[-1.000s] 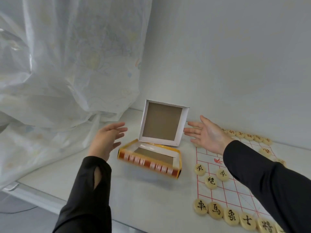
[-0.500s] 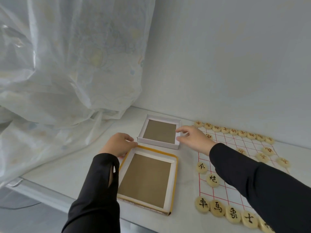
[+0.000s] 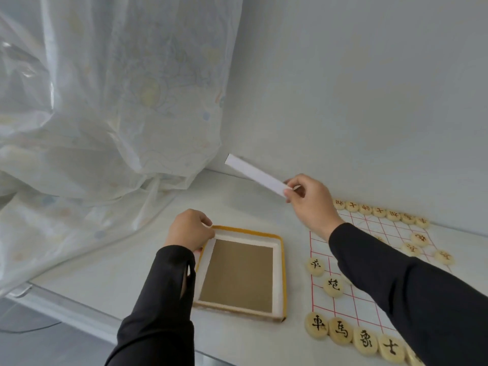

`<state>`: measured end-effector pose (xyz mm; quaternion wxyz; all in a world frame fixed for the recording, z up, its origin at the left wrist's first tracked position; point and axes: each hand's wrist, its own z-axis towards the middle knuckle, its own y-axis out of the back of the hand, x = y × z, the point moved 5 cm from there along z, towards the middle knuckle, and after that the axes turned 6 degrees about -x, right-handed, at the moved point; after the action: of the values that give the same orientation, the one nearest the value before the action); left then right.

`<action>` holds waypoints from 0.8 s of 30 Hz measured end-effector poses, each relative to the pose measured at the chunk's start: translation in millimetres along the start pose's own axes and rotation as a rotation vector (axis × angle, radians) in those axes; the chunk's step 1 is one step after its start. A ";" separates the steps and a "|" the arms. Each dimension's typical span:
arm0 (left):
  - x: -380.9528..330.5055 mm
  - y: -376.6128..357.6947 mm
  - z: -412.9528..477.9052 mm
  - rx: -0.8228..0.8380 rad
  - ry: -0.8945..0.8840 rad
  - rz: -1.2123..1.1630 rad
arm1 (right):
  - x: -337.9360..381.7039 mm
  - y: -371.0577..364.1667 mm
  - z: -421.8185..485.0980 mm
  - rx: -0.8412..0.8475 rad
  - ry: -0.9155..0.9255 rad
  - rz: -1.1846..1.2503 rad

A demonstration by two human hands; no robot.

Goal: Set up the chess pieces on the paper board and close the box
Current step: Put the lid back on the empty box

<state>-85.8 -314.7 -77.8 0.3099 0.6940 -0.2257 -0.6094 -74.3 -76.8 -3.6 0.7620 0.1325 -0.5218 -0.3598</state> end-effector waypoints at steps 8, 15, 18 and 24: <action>-8.9 -13.3 -2.1 -0.132 0.044 -0.316 | -9.4 31.4 11.1 -0.140 -0.357 0.567; -40.3 8.5 -11.5 -0.172 -0.027 -0.717 | -24.6 8.7 -4.8 0.007 -0.852 1.224; -50.2 12.7 -18.1 -0.136 -0.067 -0.780 | -28.7 2.5 -17.9 0.124 -0.878 1.178; -45.8 12.2 -19.4 -0.181 -0.087 -0.615 | -34.3 12.3 -27.1 0.225 -0.633 0.648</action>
<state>-73.0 -288.7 -35.6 0.1621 0.6725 0.0367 -0.7212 -51.8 -49.4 -31.9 0.6195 -0.0718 -0.7788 -0.0673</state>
